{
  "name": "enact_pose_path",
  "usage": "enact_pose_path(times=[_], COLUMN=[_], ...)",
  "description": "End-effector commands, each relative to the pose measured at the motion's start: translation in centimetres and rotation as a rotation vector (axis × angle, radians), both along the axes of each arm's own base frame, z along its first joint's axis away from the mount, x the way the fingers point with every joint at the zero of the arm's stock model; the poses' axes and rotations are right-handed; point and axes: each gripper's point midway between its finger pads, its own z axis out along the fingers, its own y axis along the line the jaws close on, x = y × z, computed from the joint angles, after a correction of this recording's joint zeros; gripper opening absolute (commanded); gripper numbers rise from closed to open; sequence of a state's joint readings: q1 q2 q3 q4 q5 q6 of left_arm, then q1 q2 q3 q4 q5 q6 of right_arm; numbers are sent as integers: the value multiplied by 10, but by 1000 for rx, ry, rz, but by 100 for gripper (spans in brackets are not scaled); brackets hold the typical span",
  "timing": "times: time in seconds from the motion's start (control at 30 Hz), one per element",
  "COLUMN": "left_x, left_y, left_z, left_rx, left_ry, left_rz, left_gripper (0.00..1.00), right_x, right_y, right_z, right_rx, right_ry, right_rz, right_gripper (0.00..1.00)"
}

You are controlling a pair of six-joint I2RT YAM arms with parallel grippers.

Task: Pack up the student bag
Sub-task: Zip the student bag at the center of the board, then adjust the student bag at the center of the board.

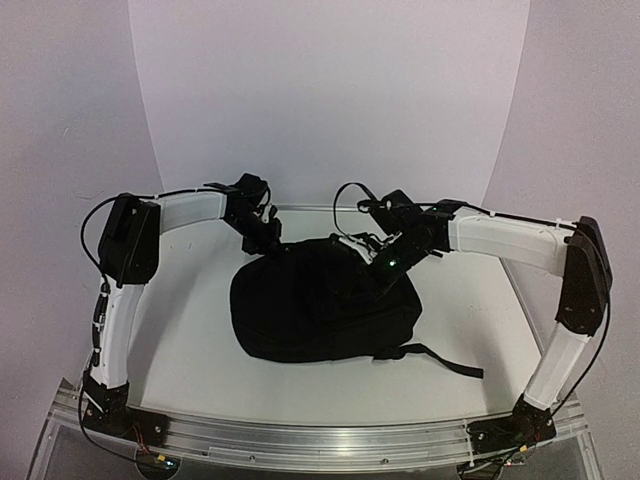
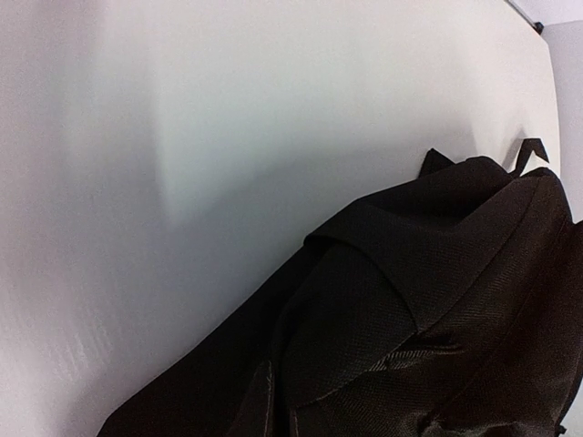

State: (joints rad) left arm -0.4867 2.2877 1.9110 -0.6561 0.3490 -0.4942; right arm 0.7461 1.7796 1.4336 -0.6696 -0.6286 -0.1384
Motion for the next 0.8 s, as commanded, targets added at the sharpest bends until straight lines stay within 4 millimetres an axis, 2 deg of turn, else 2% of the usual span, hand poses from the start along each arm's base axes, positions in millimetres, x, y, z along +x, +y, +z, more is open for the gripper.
enact_pose_path(times=[0.0, 0.1, 0.23, 0.37, 0.53, 0.7, 0.77], left_x=[44, 46, 46, 36, 7, -35, -55], left_y=[49, 51, 55, 59, 62, 77, 81], left_z=[41, 42, 44, 49, 59, 65, 61], left_rx=[44, 36, 42, 33, 9, -2, -33], left_ry=[-134, -133, -127, -120, -106, -78, -49], left_rz=[192, 192, 189, 174, 125, 130, 151], left_gripper=[0, 0, 0, 0, 0, 0, 0], right_x=[-44, -59, -70, -61, -24, 40, 73], right_y=[-16, -28, -52, -69, -86, -118, -120], right_z=[13, 2, -23, -39, -49, -55, -52], right_rx=[-10, -44, -132, -227, -281, -326, -334], right_ry=[28, 36, 34, -20, -18, -41, -84], right_rz=[97, 117, 124, 94, -20, -170, -210], right_gripper=[0, 0, 0, 0, 0, 0, 0])
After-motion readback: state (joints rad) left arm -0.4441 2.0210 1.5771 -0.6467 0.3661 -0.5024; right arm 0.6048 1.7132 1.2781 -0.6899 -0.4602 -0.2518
